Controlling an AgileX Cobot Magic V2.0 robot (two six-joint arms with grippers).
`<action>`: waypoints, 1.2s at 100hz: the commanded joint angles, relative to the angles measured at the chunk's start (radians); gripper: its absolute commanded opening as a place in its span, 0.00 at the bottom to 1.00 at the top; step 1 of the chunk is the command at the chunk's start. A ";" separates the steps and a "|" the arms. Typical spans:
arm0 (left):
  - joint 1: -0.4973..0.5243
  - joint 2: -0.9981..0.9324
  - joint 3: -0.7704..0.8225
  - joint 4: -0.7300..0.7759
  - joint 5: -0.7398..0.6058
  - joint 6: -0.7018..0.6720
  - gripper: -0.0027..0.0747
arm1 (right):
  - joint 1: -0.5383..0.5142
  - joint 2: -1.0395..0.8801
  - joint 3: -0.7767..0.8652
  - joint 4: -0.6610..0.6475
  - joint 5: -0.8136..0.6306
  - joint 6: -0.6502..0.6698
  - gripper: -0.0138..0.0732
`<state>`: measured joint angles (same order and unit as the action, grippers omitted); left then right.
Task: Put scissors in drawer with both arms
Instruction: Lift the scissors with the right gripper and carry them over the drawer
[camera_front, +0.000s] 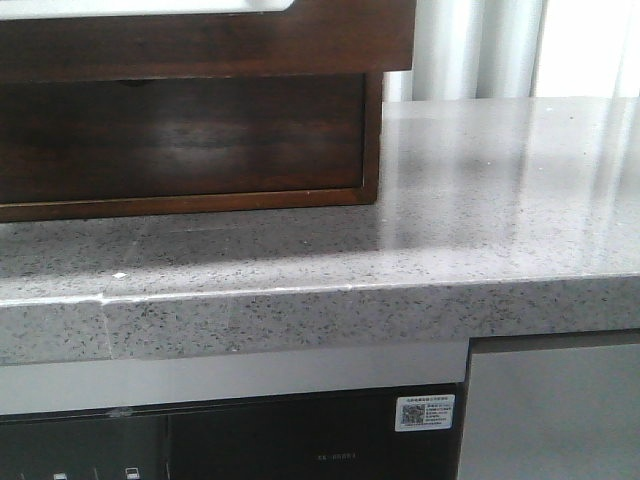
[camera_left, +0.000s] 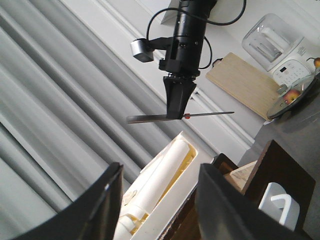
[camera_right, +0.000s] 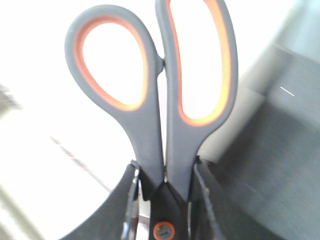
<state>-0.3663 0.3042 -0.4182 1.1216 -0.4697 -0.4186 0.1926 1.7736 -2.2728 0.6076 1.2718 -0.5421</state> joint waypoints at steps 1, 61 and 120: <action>-0.009 0.008 -0.034 -0.046 -0.015 -0.011 0.44 | 0.074 -0.050 -0.034 0.057 -0.025 -0.083 0.07; -0.009 0.008 -0.034 -0.046 -0.015 -0.011 0.44 | 0.359 0.034 -0.033 -0.060 -0.018 -0.266 0.07; -0.009 0.008 -0.034 -0.046 -0.021 -0.011 0.44 | 0.374 0.124 -0.022 -0.124 0.034 -0.275 0.07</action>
<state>-0.3663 0.3042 -0.4182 1.1216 -0.4697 -0.4186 0.5583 1.9369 -2.2767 0.4702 1.2725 -0.8116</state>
